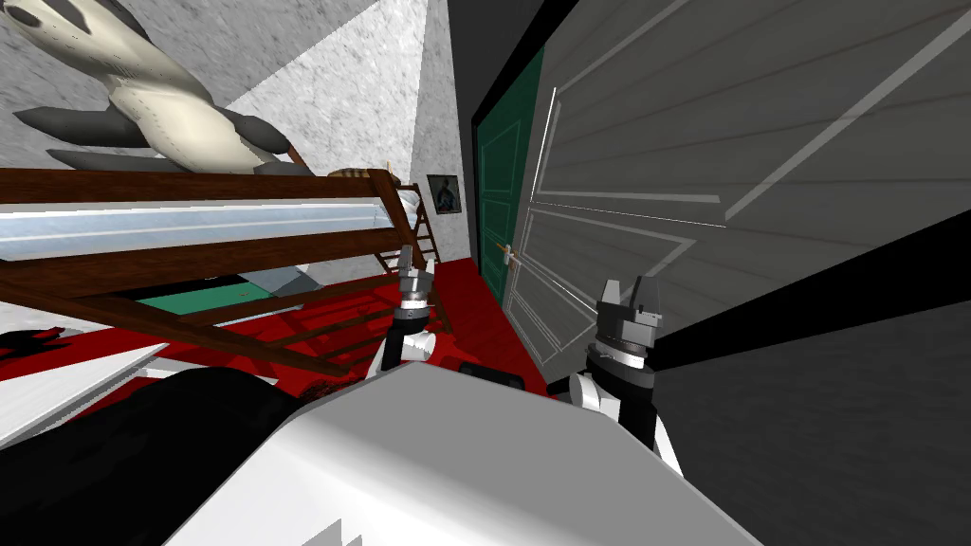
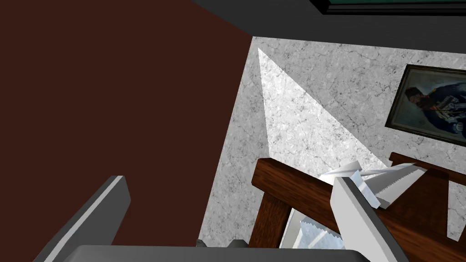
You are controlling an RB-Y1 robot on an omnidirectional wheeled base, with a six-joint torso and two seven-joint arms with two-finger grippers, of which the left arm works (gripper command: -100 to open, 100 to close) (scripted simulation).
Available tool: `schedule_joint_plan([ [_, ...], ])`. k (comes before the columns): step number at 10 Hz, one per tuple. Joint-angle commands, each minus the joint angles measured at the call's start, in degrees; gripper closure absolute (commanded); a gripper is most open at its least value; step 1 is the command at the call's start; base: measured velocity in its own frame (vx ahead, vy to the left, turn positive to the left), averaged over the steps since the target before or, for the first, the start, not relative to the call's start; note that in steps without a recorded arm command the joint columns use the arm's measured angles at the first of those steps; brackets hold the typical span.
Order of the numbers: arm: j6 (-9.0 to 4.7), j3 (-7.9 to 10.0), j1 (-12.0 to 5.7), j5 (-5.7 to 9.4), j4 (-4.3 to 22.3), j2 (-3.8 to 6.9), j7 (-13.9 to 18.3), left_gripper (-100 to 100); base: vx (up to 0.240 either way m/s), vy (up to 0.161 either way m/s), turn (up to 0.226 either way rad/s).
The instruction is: Push the door open
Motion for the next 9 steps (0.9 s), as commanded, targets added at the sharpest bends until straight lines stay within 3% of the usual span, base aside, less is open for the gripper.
schedule_joint_plan([
  [1, -0.34, -0.66, -0.71, -0.20, 1.6, 0.58, 0.8, -100, 0.009, 0.022, 0.055],
  [9, -2.20, -4.19, -4.62, -1.30, 10.3, 3.08, 5.2, -100, 0.024, 0.029, 0.035],
])
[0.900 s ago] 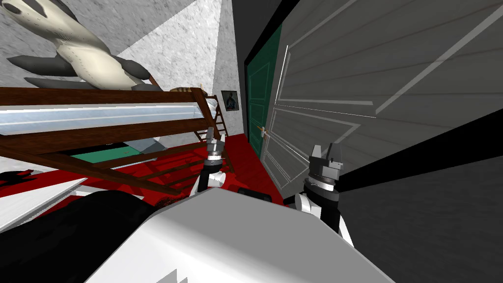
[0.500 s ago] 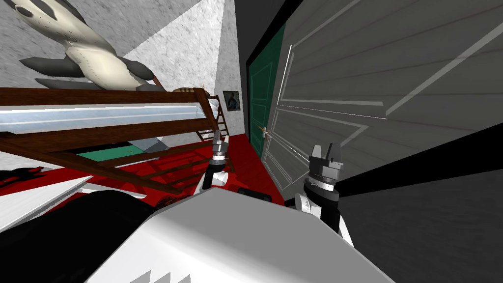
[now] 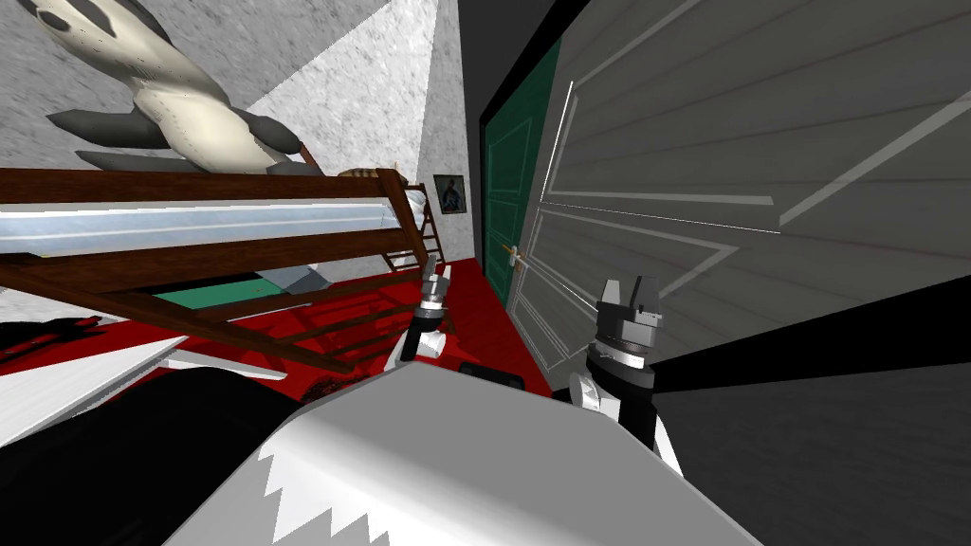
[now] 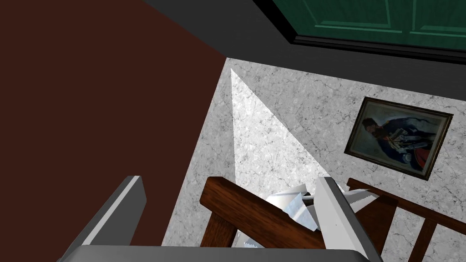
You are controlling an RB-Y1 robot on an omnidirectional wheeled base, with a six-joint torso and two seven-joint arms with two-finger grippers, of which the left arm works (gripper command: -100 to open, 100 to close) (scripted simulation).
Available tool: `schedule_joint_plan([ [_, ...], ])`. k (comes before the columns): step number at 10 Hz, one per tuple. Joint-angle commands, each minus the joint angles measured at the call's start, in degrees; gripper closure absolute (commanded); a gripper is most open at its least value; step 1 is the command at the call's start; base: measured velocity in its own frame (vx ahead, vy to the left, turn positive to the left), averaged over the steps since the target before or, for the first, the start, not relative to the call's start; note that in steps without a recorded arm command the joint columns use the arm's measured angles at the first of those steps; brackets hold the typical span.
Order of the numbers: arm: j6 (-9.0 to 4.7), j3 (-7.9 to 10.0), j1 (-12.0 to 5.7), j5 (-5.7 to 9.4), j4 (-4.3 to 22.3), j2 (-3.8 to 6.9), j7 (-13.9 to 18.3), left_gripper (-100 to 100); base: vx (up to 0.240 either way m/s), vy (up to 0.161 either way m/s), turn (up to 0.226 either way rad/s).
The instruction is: Push the door open
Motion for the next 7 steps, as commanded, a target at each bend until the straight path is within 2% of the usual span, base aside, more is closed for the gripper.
schedule_joint_plan([
  [1, -0.28, -0.91, -0.98, -0.28, 1.9, 0.57, 1.2, -100, 0.031, 0.032, 0.037],
  [7, -1.58, -3.37, -3.81, -1.05, 8.0, 1.98, 4.3, -100, 0.027, 0.028, 0.029],
])
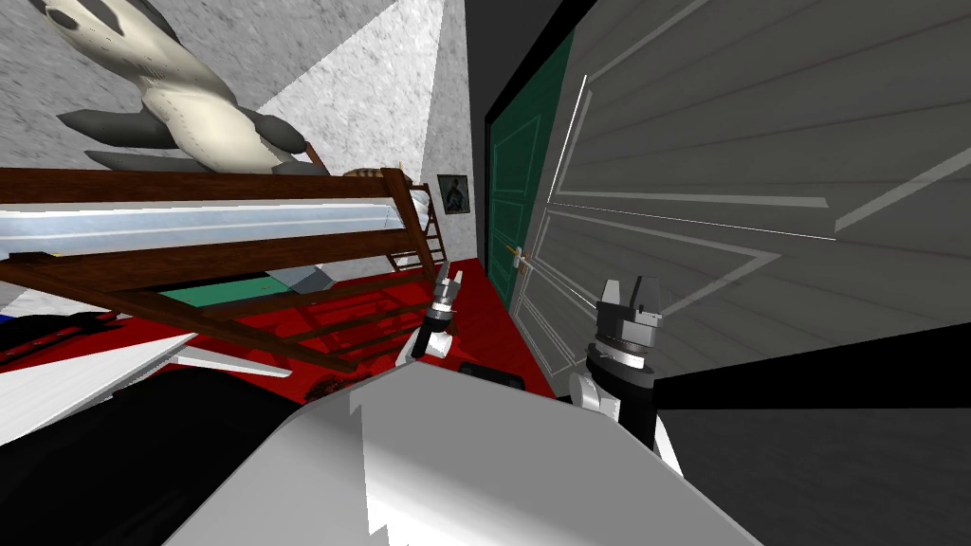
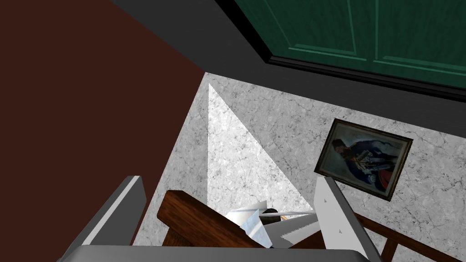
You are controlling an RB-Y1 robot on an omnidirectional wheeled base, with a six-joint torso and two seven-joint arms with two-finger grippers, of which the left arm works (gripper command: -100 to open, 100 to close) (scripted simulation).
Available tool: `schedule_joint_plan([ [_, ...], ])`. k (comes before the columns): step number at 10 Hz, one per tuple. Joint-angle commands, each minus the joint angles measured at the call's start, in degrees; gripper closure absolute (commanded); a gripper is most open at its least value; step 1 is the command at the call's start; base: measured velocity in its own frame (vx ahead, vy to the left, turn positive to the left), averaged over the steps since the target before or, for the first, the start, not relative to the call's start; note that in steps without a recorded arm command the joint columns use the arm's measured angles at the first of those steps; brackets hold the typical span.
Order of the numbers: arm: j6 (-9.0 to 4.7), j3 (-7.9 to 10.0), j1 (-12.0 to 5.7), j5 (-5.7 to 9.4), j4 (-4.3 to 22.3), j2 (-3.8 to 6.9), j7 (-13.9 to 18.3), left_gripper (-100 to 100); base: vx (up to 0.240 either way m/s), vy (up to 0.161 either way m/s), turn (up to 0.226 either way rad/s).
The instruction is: Push the door open
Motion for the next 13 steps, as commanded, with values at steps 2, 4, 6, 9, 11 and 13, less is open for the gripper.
schedule_joint_plan([
  [2, -0.52, -0.80, -1.78, -0.29, 3.0, 0.49, 1.3, -100, 0.025, 0.018, 0.023],
  [4, -1.05, -1.81, -2.98, -0.60, 5.5, 1.03, 2.5, -100, 0.032, 0.027, 0.029],
  [6, -1.61, -2.87, -4.24, -0.93, 8.1, 1.57, 3.9, -100, 0.042, 0.030, 0.027],
  [9, -2.45, -4.47, -6.18, -1.43, 12.1, 2.39, 5.9, -100, 0.039, 0.035, 0.029],
  [11, -3.04, -5.59, -7.57, -1.78, 14.8, 2.96, 7.3, -100, 0.047, 0.032, 0.021],
  [13, -3.63, -6.71, -8.95, -2.13, 17.6, 3.52, 8.7, -100, 0.041, 0.027, 0.023],
])
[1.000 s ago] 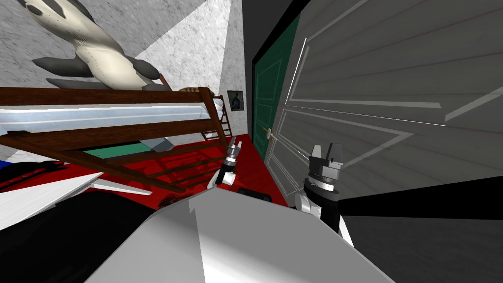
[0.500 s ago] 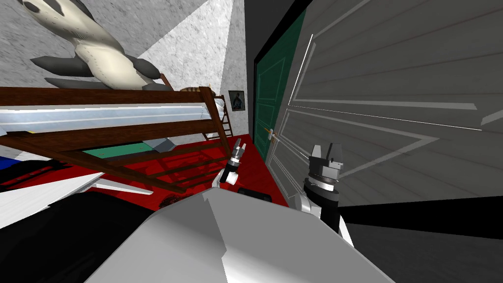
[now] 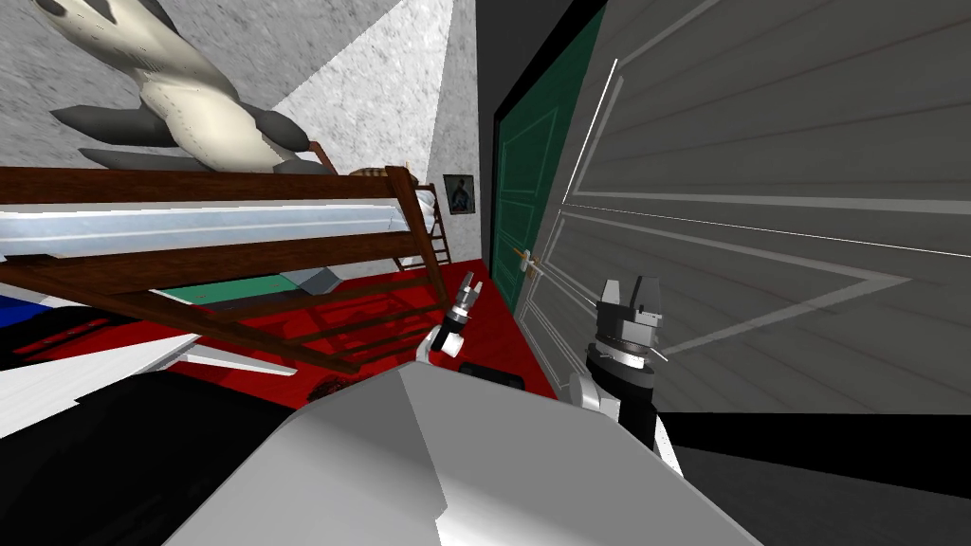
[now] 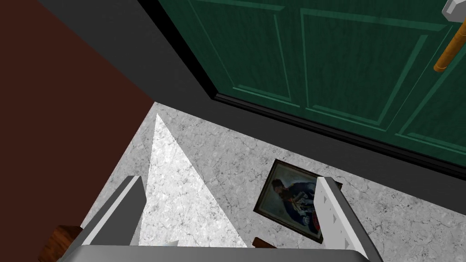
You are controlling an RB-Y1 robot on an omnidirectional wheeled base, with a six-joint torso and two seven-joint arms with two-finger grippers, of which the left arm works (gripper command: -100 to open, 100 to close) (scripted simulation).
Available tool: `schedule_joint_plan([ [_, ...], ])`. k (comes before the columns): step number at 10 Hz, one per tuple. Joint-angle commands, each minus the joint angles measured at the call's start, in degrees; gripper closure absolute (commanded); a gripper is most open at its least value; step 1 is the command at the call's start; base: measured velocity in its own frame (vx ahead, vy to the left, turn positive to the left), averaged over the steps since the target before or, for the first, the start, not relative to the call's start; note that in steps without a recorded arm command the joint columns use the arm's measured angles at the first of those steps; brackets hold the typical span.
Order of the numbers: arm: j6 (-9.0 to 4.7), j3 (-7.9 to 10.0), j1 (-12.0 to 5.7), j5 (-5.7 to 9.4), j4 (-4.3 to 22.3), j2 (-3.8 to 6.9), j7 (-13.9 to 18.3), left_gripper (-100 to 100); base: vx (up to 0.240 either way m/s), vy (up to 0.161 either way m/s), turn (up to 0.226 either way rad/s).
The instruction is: Push the door open
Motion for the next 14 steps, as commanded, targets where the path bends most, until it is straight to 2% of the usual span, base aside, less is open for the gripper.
schedule_joint_plan([
  [1, -0.36, -0.86, -1.13, -0.23, 2.1, 0.63, 1.3, -100, 0.052, 0.035, 0.020],
  [12, -3.54, -6.90, -9.12, -2.12, 17.1, 3.78, 8.9, -100, 0.053, 0.026, 0.008],
  [14, -3.84, -7.46, -9.92, -2.29, 18.5, 4.11, 9.7, -100, 0.048, 0.016, -0.004],
])
